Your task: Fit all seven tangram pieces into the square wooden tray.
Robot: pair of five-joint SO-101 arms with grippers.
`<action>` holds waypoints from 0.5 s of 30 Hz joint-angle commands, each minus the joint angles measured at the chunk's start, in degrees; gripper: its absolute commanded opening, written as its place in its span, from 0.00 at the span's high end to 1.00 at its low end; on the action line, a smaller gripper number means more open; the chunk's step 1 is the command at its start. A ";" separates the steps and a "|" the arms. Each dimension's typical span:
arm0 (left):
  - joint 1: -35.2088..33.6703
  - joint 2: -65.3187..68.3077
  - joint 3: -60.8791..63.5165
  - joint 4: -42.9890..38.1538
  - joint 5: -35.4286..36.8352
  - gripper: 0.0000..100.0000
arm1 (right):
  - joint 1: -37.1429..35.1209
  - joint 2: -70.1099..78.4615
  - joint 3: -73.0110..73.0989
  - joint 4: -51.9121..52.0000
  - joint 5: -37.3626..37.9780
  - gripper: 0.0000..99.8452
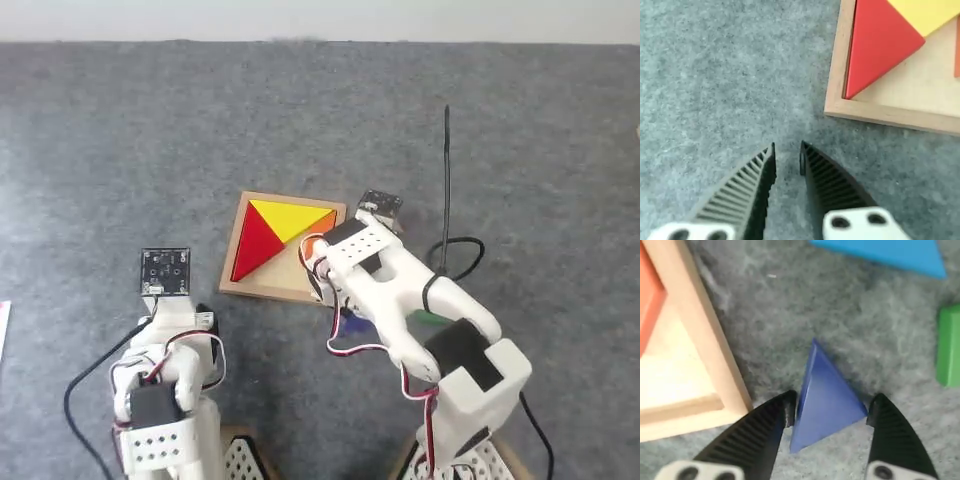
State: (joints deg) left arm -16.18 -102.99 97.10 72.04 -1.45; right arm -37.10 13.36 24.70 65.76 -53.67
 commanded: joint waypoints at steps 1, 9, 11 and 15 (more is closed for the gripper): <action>0.26 -1.14 -0.66 0.26 0.00 0.92 | -0.13 1.01 -2.02 -0.57 -0.70 0.81; 0.26 -1.14 -0.66 0.26 0.00 0.92 | 0.92 1.19 -2.11 -0.48 -0.62 0.87; 0.26 -1.14 -0.66 0.26 0.00 0.92 | 1.10 1.01 -2.11 -0.48 -0.62 0.88; 0.26 -1.14 -0.66 0.26 0.00 0.92 | 1.01 0.84 -2.46 1.10 -0.62 0.88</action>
State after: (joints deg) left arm -16.18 -102.99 97.10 72.04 -1.45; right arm -36.22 13.36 24.53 66.73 -53.67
